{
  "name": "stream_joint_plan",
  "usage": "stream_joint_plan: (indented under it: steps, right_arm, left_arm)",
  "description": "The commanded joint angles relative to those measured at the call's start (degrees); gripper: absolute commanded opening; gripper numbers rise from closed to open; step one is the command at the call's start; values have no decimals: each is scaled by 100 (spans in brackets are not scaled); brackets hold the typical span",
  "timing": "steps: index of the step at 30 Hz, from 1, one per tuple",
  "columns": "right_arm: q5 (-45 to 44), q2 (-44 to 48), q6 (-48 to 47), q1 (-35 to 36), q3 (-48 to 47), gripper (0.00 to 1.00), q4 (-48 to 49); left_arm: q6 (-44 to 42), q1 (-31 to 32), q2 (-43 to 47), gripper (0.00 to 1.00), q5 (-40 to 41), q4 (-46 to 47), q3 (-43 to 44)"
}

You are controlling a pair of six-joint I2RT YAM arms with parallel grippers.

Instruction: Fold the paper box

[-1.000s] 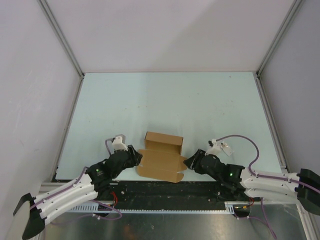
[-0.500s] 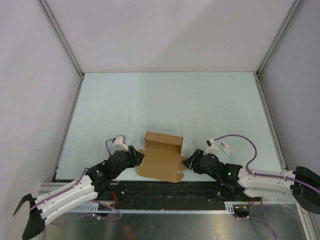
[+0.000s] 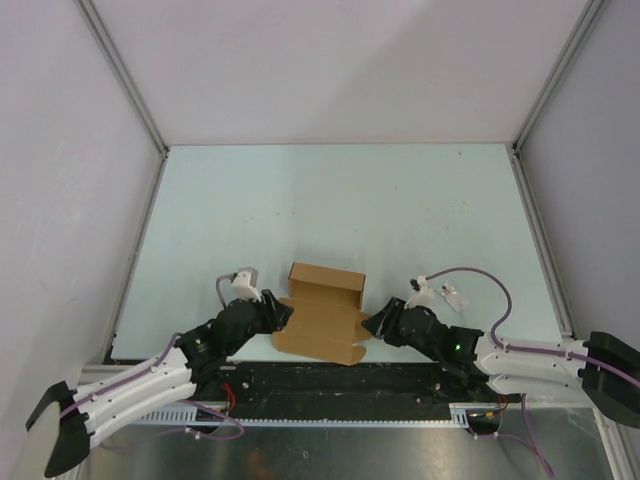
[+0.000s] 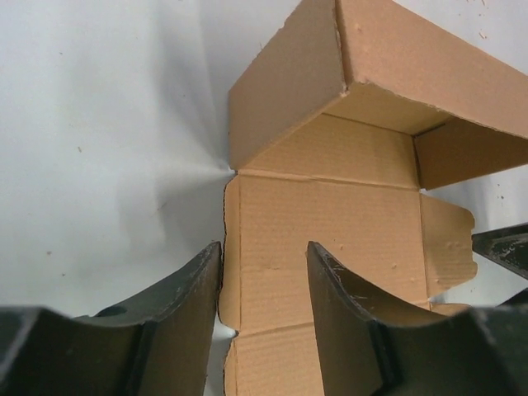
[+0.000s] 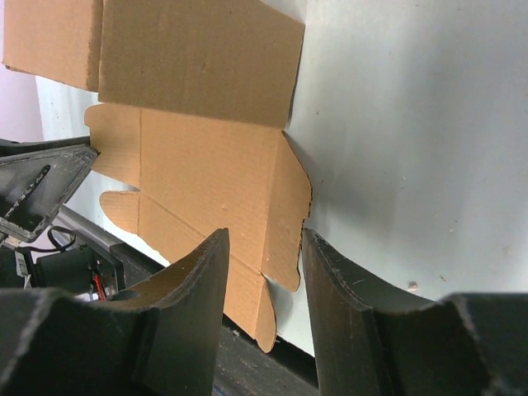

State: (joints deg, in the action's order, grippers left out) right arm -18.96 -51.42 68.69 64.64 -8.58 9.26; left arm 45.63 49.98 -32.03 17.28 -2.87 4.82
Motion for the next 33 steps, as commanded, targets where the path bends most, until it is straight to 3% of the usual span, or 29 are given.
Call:
stream_joint_plan:
  steps: [1,24,33]
  right_arm:
    - [6,53,-118,-22,-47,45,296]
    - [261,-342,-567,-31,-583,45,700]
    - [428,-1106,-637,-39,-750,45,1218]
  left_arm:
    - [-186,12,-23,50,-234,445,98]
    - [-344,21,-383,48,-638,938,1]
    - [-432,21,-444,45,-761,1078,-42]
